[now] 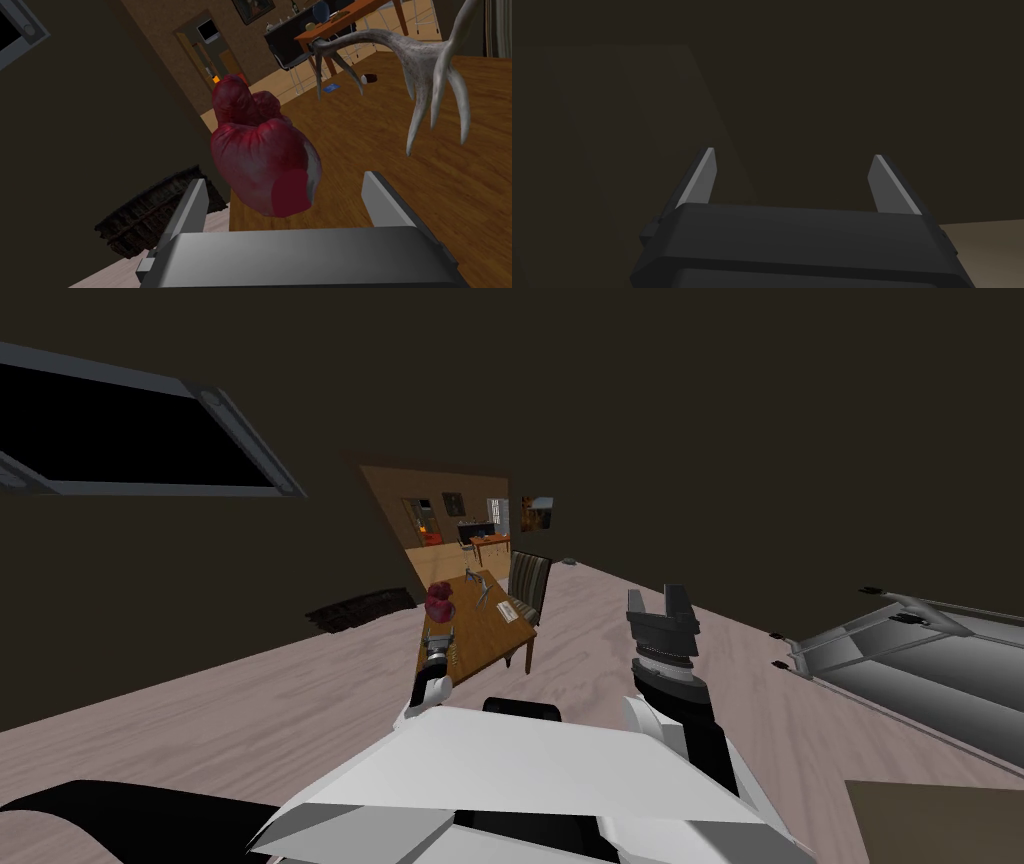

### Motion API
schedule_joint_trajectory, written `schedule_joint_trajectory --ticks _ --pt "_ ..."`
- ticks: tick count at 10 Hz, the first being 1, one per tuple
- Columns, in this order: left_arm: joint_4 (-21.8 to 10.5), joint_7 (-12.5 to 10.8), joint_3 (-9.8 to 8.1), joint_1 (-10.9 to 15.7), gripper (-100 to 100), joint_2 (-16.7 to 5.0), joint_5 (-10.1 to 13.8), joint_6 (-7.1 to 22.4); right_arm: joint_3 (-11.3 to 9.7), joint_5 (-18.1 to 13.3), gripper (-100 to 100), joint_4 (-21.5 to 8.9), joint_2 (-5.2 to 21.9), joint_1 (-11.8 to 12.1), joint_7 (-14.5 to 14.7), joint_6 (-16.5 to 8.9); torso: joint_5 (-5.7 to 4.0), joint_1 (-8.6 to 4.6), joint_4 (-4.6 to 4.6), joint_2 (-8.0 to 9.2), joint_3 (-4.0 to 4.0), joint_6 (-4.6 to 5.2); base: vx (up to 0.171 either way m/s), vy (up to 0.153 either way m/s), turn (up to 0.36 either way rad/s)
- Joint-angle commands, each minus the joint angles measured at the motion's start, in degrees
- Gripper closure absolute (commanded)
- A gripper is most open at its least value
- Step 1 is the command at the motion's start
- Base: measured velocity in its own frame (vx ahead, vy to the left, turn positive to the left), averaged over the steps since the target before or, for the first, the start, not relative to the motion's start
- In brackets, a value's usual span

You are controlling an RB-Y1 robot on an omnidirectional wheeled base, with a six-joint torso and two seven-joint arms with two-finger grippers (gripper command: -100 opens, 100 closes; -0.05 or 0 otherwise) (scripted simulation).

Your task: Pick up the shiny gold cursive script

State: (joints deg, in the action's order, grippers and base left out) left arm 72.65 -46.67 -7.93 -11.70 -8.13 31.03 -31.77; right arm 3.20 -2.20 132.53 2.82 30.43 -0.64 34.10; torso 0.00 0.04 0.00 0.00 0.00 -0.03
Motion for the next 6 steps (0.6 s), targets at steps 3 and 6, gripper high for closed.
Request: schedule_joint_trajectory --ticks 3,6 --pt "-6.39 -3.37 -0.57 1.41 -100 0.21 1.77 -1.01 0.00 0.00 0 0.00 0.00 0.00 0.00 0.00 0.00 0.00 0.00 0.00 0.00 0.00 -0.004 0.009 -0.095" --pt "-12.87 -7.40 -1.33 3.13 -100 0.35 4.04 -1.96 0.00 0.00 0 0.00 0.00 0.01 0.00 0.00 0.00 0.00 0.00 -0.01 -0.01 -0.02 -0.004 0.008 -0.102"
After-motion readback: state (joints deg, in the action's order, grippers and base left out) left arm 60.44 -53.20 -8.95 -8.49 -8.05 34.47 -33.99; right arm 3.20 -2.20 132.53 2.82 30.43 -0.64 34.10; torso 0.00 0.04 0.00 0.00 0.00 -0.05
